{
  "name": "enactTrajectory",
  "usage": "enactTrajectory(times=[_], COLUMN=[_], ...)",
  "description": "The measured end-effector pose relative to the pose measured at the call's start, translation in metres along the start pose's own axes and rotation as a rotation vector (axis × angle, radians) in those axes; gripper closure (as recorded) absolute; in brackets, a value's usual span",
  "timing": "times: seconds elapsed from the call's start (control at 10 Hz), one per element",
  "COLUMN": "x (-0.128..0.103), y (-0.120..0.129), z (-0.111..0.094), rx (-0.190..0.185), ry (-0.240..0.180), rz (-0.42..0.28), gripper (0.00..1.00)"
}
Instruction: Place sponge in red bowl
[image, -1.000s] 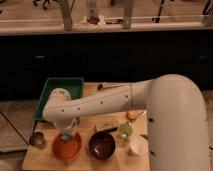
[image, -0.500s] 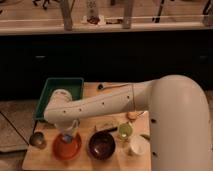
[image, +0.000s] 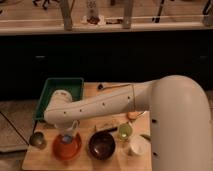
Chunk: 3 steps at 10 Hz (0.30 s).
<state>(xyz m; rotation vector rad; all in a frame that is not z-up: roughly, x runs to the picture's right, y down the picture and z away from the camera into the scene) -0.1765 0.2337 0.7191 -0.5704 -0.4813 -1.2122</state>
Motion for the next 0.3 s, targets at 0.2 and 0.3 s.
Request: enactTrajectory(times=[0.2, 0.3], x=[-0.0008, -0.0008], y=[-0.0004, -0.0001], z=[0.0001, 0.0007], rx=[0.003, 0.004], ry=[-0.001, -0.001], rz=[-0.01, -0.015], gripper=[0.98, 0.98])
